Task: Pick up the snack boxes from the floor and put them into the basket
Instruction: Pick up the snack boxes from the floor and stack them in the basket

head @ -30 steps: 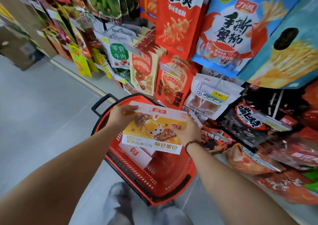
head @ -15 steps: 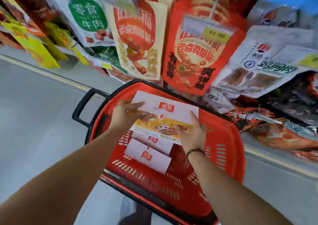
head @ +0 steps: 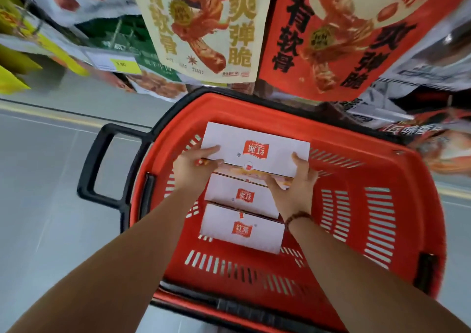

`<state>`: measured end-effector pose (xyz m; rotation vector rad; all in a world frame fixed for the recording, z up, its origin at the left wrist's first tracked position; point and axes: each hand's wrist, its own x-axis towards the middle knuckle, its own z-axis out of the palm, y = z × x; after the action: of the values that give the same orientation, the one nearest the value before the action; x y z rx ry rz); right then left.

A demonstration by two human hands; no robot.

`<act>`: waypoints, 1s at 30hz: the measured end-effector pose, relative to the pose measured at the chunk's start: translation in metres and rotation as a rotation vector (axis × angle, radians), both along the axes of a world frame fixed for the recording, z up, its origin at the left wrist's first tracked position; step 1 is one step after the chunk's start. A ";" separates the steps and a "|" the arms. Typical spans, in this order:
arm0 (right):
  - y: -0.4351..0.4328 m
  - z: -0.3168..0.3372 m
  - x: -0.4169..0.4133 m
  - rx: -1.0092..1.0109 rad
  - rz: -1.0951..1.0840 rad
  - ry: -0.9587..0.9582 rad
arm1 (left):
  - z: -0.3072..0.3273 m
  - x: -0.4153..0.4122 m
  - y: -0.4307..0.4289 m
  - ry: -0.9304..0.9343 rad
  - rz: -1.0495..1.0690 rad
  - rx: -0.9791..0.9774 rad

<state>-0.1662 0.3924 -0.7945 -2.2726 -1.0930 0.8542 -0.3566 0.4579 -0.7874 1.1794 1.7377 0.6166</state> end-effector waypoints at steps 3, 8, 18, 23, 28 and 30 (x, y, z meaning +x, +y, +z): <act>0.004 -0.011 -0.001 -0.046 -0.021 0.055 | -0.013 0.000 0.001 0.013 -0.040 0.014; 0.008 -0.027 0.003 -0.100 -0.084 0.195 | -0.031 0.004 0.004 0.068 -0.099 -0.012; -0.015 0.007 0.036 -0.188 -0.006 0.285 | 0.002 0.003 -0.007 0.260 -0.307 -0.107; -0.038 0.085 0.075 -0.137 -0.120 0.331 | 0.076 0.003 -0.017 0.192 -0.387 -0.133; -0.067 0.180 0.120 -0.009 -0.209 0.315 | 0.168 0.039 -0.018 0.163 -0.533 -0.007; -0.085 0.216 0.137 0.033 -0.235 0.302 | 0.207 0.067 -0.020 0.158 -0.599 0.068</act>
<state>-0.0292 0.3074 -0.5781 -2.1052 -0.6868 1.0297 -0.2893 0.4379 -0.5804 1.7349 1.3855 0.2226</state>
